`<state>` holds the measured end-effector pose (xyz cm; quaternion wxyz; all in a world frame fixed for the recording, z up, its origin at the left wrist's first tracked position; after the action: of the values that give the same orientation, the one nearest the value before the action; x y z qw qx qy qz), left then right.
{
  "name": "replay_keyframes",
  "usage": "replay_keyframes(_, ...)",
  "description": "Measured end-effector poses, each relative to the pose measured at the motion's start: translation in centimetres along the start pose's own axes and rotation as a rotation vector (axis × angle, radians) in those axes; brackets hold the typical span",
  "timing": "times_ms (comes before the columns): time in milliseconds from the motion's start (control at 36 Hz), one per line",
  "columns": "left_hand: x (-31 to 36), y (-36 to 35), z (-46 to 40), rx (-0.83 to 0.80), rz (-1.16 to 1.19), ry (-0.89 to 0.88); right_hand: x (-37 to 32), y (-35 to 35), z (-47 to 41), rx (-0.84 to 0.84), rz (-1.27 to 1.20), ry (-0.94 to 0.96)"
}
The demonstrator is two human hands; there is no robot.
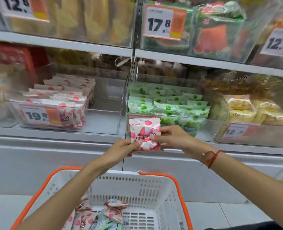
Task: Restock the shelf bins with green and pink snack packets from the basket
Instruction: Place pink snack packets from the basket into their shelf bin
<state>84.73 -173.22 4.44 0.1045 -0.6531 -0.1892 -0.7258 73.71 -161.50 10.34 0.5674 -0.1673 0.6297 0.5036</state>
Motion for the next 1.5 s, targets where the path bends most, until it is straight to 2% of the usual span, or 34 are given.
replay_keyframes(83,1.2,1.9,0.8,0.047,0.074,-0.077,-1.9,-0.9,-0.1,0.002,-0.002,0.065)
replay_keyframes(139,2.1,3.8,1.4,0.134,0.156,-0.120,-3.3,-1.9,-0.6,-0.004,-0.020,0.107)
replay_keyframes(278,5.0,9.1,2.7,0.255,0.132,-0.313,-8.2,-5.0,-2.6,-0.032,0.005,0.179)
replay_keyframes(389,7.4,13.8,3.3,0.306,-0.044,-0.396,-12.4,-7.0,-4.6,-0.040,0.120,0.262)
replay_keyframes(528,9.8,19.0,3.0,0.500,-0.284,-0.422,-15.8,-7.6,-8.1,0.128,0.050,0.346)
replay_keyframes(583,10.2,21.0,2.2,0.593,-0.504,-0.384,-15.9,-7.8,-10.3,0.209,0.016,0.305)
replay_keyframes(639,10.7,22.1,1.2,0.634,-0.847,-0.353,-15.2,-8.3,-12.9,0.280,0.029,0.221)
replay_keyframes(722,10.6,22.5,-0.8,0.601,-1.143,-0.282,-13.9,-9.4,-16.9,0.292,0.059,0.084)
replay_keyframes(778,9.8,22.6,-2.3,0.545,-1.248,-0.209,-13.8,-9.8,-18.5,0.330,0.067,0.026)
replay_keyframes(833,8.6,22.9,-3.5,0.495,-1.293,-0.152,-14.3,-9.8,-19.8,0.381,0.186,-0.016)
replay_keyframes(889,7.7,23.3,-4.1,0.473,-1.281,-0.126,-14.5,-9.5,-21.1,0.364,0.271,-0.037)
replay_keyframes(945,7.3,23.5,-4.3,0.462,-1.263,-0.134,-14.4,-9.6,-22.8,0.258,0.276,-0.061)
replay_keyframes(1000,7.1,23.8,-4.5,0.446,-1.254,-0.141,-14.1,-9.5,-24.4,0.239,0.262,-0.067)
replay_keyframes(1111,6.9,23.9,-4.7,0.437,-1.237,-0.165,-13.5,-8.9,-28.1,0.359,0.329,-0.077)
replay_keyframes(1222,6.6,24.0,-4.8,0.443,-1.224,-0.175,-12.2,-9.3,-31.9,0.321,0.283,-0.085)
replay_keyframes(1417,6.4,24.1,-5.1,0.431,-1.204,-0.180,-10.0,-7.9,-33.8,0.566,0.428,-0.106)
replay_keyframes(1500,6.4,24.0,-5.1,0.428,-1.205,-0.175,-9.6,-7.3,-34.3,0.586,0.491,-0.134)
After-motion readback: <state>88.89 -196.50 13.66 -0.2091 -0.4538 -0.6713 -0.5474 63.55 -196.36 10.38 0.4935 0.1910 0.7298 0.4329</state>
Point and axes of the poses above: each hand's wrist, its own z-axis away from the middle knuckle, its own y-axis out of the back of the hand, x = y × z, the point moved 6 cm from there along -z, towards the middle knuckle, and after that the axes turned 4 degrees about z, right-handed, at the moved point
